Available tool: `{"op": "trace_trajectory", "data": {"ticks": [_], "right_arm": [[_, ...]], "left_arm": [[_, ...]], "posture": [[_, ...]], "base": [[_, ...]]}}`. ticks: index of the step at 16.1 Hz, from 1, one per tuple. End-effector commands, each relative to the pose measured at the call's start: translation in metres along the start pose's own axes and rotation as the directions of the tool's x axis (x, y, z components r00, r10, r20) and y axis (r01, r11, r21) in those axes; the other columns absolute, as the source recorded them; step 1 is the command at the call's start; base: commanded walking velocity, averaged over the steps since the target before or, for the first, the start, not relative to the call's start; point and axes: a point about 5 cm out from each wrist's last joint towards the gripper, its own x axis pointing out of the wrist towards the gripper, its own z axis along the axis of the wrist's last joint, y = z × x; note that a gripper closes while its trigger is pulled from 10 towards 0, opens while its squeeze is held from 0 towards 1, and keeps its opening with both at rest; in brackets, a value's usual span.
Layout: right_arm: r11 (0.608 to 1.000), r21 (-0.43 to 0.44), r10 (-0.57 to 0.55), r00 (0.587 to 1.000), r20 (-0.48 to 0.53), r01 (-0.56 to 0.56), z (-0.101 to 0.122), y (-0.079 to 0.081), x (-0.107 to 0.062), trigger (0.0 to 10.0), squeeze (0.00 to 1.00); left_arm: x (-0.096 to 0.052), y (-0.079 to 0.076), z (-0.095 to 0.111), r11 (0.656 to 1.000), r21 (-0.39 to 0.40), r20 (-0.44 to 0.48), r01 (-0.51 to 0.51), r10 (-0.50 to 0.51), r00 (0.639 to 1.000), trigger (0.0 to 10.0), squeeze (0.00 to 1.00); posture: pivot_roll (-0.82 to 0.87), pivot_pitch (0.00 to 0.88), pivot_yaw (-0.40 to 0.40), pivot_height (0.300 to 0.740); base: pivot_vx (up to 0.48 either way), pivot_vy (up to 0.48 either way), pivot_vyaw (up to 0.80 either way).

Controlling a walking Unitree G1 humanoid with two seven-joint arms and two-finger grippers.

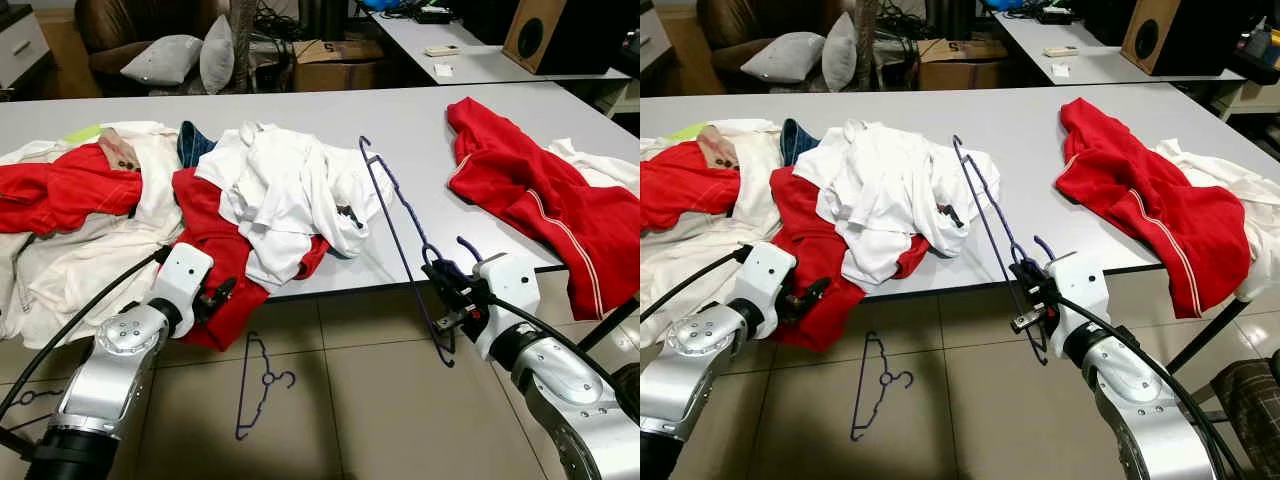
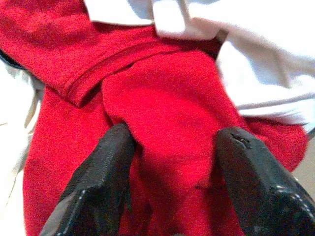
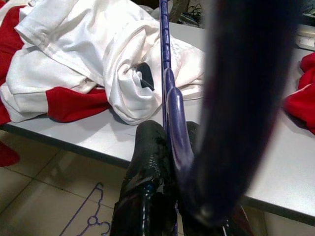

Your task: Hang hanger

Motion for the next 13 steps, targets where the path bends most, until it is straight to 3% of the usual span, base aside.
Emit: {"op": "trace_trajectory", "data": {"ticks": [1, 5, 6, 9, 13], "right_arm": [[1.000, -0.019, 0.006, 1.000, 0.027, -0.005, 0.006, 0.000, -0.001, 10.0, 0.00], [1.000, -0.025, 0.005, 1.000, 0.031, -0.004, 0.007, -0.001, 0.000, 10.0, 0.00], [1.000, -0.026, -0.001, 0.999, 0.032, 0.001, 0.007, -0.002, 0.001, 10.0, 0.00], [1.000, -0.018, -0.019, 0.999, 0.037, 0.020, 0.007, -0.003, 0.001, 10.0, 0.00], [0.999, -0.009, -0.042, 0.998, 0.053, 0.043, 0.009, -0.004, 0.001, 10.0, 0.00]], "left_arm": [[-0.003, 0.002, 0.003, 0.999, -0.037, 0.019, 0.003, -0.003, 1.000, 0.0, 0.00], [-0.007, 0.002, 0.010, 0.990, -0.140, 0.084, 0.027, -0.016, 0.996, 0.0, 0.00], [-0.009, 0.006, 0.016, 0.976, -0.217, 0.130, 0.021, 0.007, 0.992, 0.0, 0.00], [-0.011, 0.015, 0.030, 0.943, -0.332, 0.210, 0.028, 0.045, 0.977, 0.0, 0.00], [-0.001, 0.033, 0.062, 0.895, -0.441, 0.328, 0.066, 0.092, 0.940, 0.0, 0.00]], "posture": [[-0.04, 0.000, 0.010, 0.740], [-0.03, 0.000, -0.001, 0.740], [-0.03, 0.000, -0.002, 0.740], [-0.03, 0.000, 0.002, 0.740], [-0.03, 0.000, 0.020, 0.740]], "base": [[0.000, 0.000, 0.00], [0.000, 0.000, 0.00], [0.000, 0.000, 0.00], [0.000, 0.000, 0.00], [0.000, 0.000, 0.00]]}}
